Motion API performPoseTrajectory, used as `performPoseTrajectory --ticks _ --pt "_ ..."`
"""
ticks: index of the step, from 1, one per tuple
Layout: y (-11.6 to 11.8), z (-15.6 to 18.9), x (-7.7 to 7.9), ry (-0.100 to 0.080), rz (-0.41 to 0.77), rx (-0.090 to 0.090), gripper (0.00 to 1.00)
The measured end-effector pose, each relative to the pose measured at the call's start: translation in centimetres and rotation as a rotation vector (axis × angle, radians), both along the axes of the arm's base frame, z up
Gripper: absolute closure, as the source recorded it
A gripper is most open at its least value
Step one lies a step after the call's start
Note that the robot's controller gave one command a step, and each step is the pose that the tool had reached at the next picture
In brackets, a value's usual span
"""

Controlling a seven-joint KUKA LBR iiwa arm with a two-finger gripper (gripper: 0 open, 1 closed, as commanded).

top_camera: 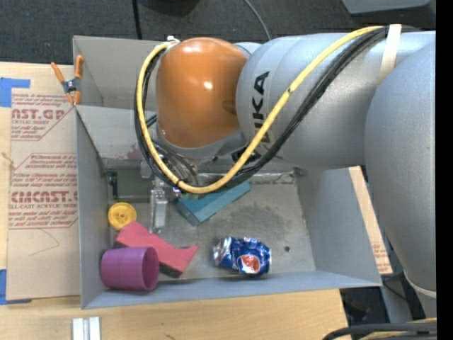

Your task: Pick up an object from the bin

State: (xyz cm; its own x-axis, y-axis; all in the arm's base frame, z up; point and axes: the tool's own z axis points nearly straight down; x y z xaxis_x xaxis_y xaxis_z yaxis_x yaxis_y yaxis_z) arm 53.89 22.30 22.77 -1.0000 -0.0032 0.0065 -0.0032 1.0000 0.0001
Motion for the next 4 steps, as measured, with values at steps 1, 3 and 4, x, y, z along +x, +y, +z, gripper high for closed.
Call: performPoseTrajectory --ticks 1,3,4 --pt "-0.1 0.5 0.2 -0.008 -0.002 0.002 0.0" --pt "-4.3 -13.2 -4.0 -0.015 0.003 0.003 0.0" --pt "-3.6 -16.0 -4.9 -0.006 -0.183 -0.002 0.0"
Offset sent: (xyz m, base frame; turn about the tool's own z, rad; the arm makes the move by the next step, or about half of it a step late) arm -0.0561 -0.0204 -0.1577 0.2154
